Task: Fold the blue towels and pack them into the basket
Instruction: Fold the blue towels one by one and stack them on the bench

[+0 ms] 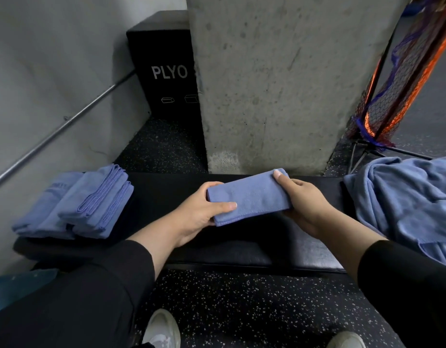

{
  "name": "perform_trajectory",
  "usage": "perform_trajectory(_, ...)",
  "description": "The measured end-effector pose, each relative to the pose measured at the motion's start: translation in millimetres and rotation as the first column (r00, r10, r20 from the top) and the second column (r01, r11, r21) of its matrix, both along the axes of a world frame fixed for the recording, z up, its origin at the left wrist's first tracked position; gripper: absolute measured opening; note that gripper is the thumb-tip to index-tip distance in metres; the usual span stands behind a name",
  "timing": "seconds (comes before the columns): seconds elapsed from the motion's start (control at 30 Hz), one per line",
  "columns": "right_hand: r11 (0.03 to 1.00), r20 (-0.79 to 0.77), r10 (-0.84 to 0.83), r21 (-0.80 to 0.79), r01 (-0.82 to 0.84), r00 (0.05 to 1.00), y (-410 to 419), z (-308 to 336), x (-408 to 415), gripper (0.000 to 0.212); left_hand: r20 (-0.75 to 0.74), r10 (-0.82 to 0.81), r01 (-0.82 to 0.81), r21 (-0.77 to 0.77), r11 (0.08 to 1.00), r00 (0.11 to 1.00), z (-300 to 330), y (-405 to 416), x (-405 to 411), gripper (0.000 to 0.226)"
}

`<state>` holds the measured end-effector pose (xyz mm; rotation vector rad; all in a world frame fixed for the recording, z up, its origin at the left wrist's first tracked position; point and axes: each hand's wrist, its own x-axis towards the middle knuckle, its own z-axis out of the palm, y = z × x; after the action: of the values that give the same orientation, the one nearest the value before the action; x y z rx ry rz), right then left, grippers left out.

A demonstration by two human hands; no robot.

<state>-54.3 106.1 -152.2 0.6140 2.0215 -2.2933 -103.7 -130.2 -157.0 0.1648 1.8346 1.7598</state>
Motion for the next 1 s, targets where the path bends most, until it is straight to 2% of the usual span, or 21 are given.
perform_trajectory(0.1,0.987,0.027,0.11,-0.121,-0.106,0.994,-11.3,1.7,-2.1,0.061,0.012,0.102,-0.102,-0.003,0.995,0.995,1.2,-10.3,-0.5,0.042)
perform_trajectory(0.17,0.964,0.005,0.21,-0.17,-0.206,0.978,-19.3,3.8,-2.9,0.056,0.033,0.167,-0.166,-0.024,0.986,0.985,7.0,-18.5,1.9,0.033)
perform_trajectory(0.23,0.958,-0.033,0.203,-0.201,-0.206,0.979,-28.5,6.1,-6.4,0.046,0.033,0.171,-0.169,-0.051,0.984,0.985,11.8,-28.0,3.5,0.032)
perform_trajectory(0.33,0.977,-0.036,0.108,-0.18,-0.112,0.994,-45.0,9.3,-14.2,0.038,0.017,0.19,-0.189,-0.055,0.98,0.982,16.9,-44.5,6.1,0.033)
perform_trajectory(0.5,0.984,-0.049,0.072,-0.16,-0.079,0.996,-77.5,16.7,-27.1,0.035,0.039,0.274,-0.275,0.026,0.961,0.961,23.6,-71.6,12.6,0.031)
perform_trajectory(0.63,0.976,-0.043,0.055,-0.211,-0.063,0.998,-107.9,25.8,-34.4,0.037,0.049,0.324,-0.327,0.056,0.943,0.945,32.8,-97.1,16.2,0.032)
perform_trajectory(0.73,0.962,-0.037,0.117,-0.243,-0.123,0.992,-127.2,33.9,-40.0,0.035,0.003,0.351,-0.351,0.035,0.936,0.936,38.9,-118.3,16.1,0.033)
perform_trajectory(0.87,0.94,-0.059,0.186,-0.281,-0.195,0.981,-153.2,51.8,-53.1,0.019,-0.017,0.399,-0.399,0.017,0.917,0.917,51.8,-150.7,13.7,0.022)
perform_trajectory(0.93,0.935,-0.092,0.247,-0.239,-0.262,0.965,-170.1,63.4,-65.3,0.019,-0.067,0.443,-0.444,0.004,0.896,0.894,59.7,-173.0,10.5,0.011)
perform_trajectory(1.0,0.928,-0.124,0.324,-0.153,-0.341,0.938,-191.2,76.3,-79.9,0.024,-0.143,0.519,-0.524,0.0,0.852,0.843,66.2,-196.8,5.7,0.022)
